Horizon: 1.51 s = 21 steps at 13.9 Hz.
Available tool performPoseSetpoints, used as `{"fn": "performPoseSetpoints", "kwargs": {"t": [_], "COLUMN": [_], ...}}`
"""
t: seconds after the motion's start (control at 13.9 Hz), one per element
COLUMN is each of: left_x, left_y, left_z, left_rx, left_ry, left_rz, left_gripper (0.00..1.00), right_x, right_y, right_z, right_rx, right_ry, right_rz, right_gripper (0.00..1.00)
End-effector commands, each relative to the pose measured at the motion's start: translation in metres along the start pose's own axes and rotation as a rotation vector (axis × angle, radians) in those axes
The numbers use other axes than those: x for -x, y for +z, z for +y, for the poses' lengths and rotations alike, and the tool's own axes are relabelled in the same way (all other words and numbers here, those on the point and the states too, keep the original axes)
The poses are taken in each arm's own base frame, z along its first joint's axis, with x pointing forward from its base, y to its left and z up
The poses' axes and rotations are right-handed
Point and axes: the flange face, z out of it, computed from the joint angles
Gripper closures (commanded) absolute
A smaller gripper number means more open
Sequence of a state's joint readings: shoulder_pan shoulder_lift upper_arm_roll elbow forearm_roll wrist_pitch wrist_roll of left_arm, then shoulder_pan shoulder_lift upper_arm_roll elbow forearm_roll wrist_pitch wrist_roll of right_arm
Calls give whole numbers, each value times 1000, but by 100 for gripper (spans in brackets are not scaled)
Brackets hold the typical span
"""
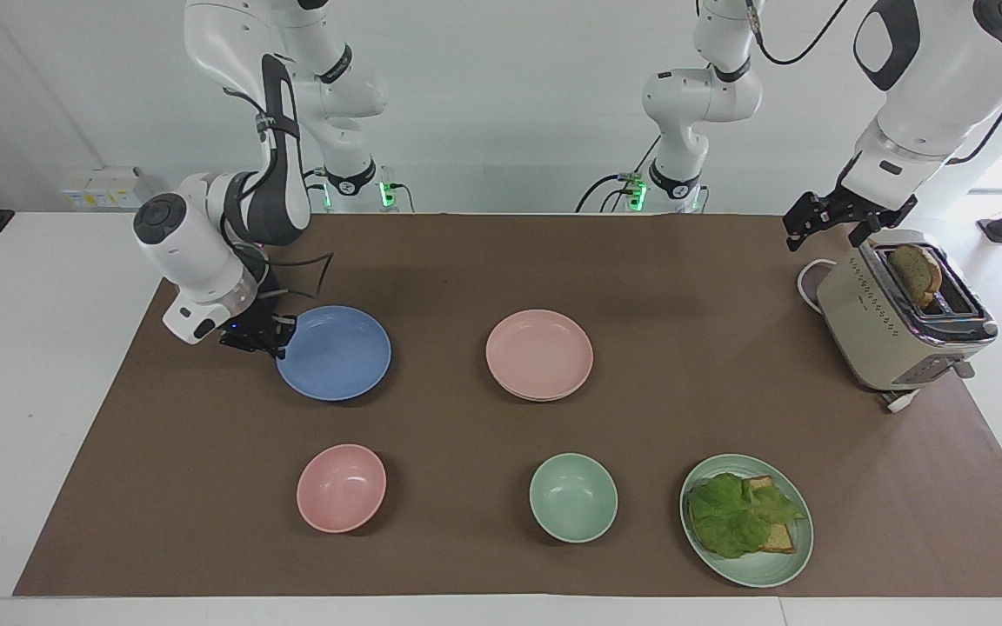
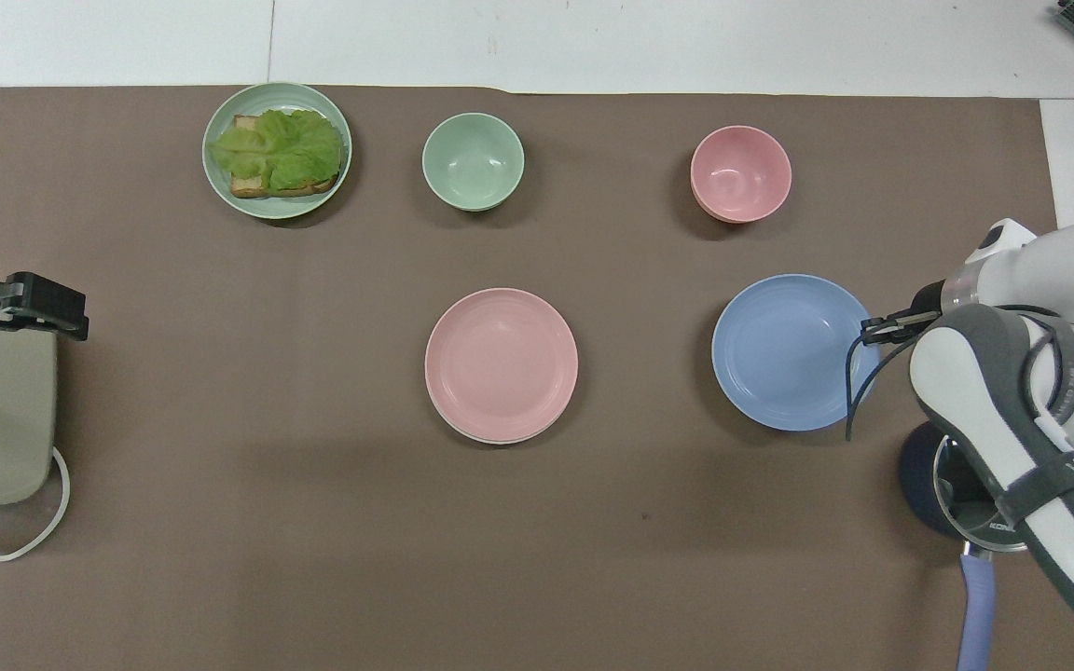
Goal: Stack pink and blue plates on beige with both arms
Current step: 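Grasp the blue plate rim with the right gripper, then lift the blue plate with the right gripper onto the pink plate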
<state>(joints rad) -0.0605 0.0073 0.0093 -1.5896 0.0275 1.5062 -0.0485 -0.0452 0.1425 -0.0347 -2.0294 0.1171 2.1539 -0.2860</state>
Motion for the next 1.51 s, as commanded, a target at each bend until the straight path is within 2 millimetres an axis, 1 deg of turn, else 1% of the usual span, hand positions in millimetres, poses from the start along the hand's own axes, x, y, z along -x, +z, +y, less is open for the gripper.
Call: {"fn": "performPoseSetpoints", "kwargs": {"t": [0.0, 0.14, 0.22, 0.36, 0.5, 0.65, 0.79, 0.86, 0.94, 1.08, 1.3, 1.44], "left_x": [7, 6, 6, 7, 7, 7, 7, 6, 7, 6, 7, 7], "left_y": [0, -1, 0, -1, -1, -1, -1, 0, -1, -1, 0, 0], "left_z": [-2, -2, -2, -2, -2, -2, -2, -2, -2, -2, -2, -2], "left_rx": [-8, -7, -7, -7, -7, -7, -7, -7, -7, -7, -8, -8], "left_ry": [2, 2, 3, 1, 1, 2, 1, 3, 2, 1, 2, 3], "left_rz": [-1, 2, 0, 0, 0, 0, 0, 0, 0, 2, -1, -1], "left_gripper": [0, 0, 0, 0, 0, 0, 0, 0, 0, 0, 0, 0], "right_x": [6, 2, 0, -7, -16, -24, -32, -34, -36, -39, -40, -41], "right_y": [-42, -56, -58, -55, -58, -56, -44, -35, -29, -17, 9, 20], "right_z": [-12, -35, -49, -97, -142, -183, -216, -240, -255, -275, -300, -304], "right_rx": [-16, -19, -22, -29, -37, -49, -58, -66, -72, -80, -87, -85], "right_ry": [-34, -48, -36, 7, 54, 84, 124, 132, 144, 145, 127, 122], "right_rz": [52, 72, 66, 71, 80, 81, 70, 74, 86, 89, 94, 86], "right_gripper": [100, 100, 100, 100, 100, 100, 100, 100, 100, 100, 100, 100]}}
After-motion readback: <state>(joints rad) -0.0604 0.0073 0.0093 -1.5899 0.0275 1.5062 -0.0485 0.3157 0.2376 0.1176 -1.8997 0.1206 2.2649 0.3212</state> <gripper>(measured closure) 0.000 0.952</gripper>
